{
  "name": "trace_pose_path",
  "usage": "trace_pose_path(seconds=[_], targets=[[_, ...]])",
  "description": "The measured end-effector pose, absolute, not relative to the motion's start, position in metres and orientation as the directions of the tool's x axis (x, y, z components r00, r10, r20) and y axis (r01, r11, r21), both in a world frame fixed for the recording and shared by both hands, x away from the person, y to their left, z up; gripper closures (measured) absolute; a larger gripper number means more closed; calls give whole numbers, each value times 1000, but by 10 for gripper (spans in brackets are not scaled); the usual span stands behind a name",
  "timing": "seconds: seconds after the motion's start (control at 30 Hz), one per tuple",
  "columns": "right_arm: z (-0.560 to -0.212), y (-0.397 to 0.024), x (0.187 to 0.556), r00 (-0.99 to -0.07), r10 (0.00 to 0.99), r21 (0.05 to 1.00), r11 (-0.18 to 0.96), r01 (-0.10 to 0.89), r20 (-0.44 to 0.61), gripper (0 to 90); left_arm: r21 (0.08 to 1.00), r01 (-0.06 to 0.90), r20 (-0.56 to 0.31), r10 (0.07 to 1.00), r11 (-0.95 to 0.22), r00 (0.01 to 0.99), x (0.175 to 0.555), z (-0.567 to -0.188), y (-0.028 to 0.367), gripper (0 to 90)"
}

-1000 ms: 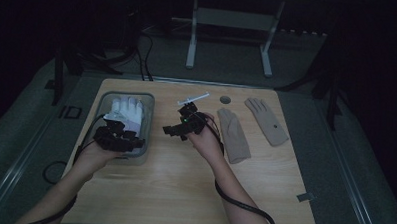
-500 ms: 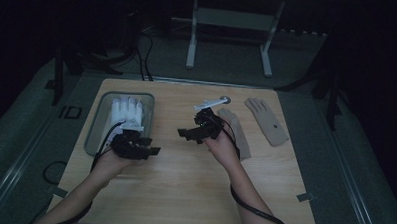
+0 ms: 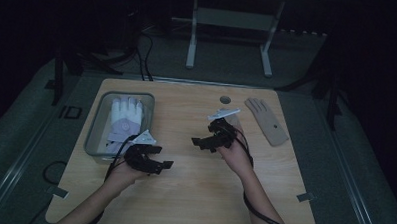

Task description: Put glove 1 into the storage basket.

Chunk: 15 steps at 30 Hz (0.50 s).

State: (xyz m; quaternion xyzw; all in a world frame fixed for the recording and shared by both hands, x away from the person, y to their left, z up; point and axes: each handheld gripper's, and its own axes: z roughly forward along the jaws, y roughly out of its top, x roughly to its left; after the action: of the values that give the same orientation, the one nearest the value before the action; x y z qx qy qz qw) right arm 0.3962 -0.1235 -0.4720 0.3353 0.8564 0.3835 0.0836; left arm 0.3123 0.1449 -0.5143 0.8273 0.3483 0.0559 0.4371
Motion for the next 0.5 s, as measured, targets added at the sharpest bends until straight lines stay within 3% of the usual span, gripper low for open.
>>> trace_pose_path(seconds=[0.13,0.2,0.37,0.5], targets=[[-477,-132,394,-757,643,722,469,509,116,142,765,510,-183,627,-393,757,310,-522,138,158],[-480,-135,393,-753,648,724,464,511,116,142,789,462,-108,647,-406,755,304,-528,131,140],[-488,-144,391,-743,658,724,453,520,122,143,818,402,-59,635,-412,770,292,-532,119,140],[-493,-153,390,-738,661,722,443,531,137,144,820,402,-94,598,-406,796,290,-543,111,140]])
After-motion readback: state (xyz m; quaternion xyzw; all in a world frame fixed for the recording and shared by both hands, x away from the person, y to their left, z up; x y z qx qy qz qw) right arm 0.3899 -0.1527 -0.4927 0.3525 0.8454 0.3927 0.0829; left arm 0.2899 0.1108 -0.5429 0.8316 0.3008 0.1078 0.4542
